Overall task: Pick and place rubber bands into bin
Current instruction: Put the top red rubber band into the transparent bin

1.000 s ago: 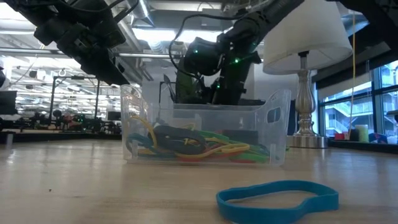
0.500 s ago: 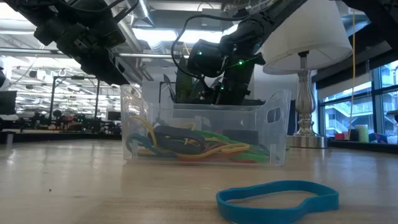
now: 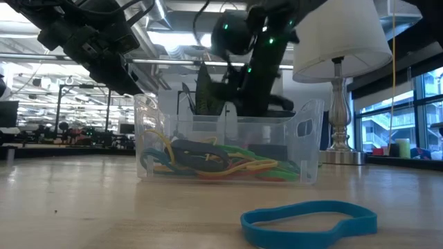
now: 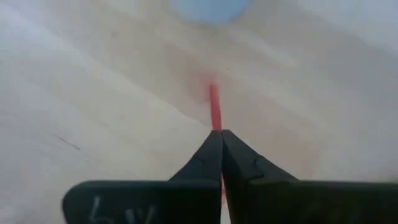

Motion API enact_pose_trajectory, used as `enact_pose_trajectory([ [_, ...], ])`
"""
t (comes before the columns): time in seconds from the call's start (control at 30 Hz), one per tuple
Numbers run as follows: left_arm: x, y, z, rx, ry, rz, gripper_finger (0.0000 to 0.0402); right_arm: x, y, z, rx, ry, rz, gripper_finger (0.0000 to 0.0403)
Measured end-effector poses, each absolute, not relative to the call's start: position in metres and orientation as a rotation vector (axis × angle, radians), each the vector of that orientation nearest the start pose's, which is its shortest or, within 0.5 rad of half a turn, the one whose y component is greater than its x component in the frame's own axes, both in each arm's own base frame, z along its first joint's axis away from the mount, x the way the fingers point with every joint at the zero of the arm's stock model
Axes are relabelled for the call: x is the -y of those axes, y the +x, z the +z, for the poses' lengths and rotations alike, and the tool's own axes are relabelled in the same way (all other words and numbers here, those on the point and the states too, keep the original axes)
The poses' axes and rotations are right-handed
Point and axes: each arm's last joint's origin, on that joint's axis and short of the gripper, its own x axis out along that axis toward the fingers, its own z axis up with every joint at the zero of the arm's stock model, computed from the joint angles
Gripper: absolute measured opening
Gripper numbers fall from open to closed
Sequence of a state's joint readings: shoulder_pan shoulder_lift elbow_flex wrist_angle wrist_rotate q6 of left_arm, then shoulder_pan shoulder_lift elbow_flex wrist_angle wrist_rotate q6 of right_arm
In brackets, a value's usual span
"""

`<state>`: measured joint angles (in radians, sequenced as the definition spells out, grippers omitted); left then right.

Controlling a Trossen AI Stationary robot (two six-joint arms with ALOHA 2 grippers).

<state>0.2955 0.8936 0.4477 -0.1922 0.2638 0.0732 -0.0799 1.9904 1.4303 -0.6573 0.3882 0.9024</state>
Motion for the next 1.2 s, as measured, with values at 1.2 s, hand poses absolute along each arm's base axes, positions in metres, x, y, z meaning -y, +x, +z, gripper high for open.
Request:
enact_pose_trajectory([
  [1.2, 0.038, 0.181, 0.222, -0.586, -0.202, 0.042, 0.0002, -0.129, 0.379, 0.231, -0.762, 0.282, -0.398, 0.0],
])
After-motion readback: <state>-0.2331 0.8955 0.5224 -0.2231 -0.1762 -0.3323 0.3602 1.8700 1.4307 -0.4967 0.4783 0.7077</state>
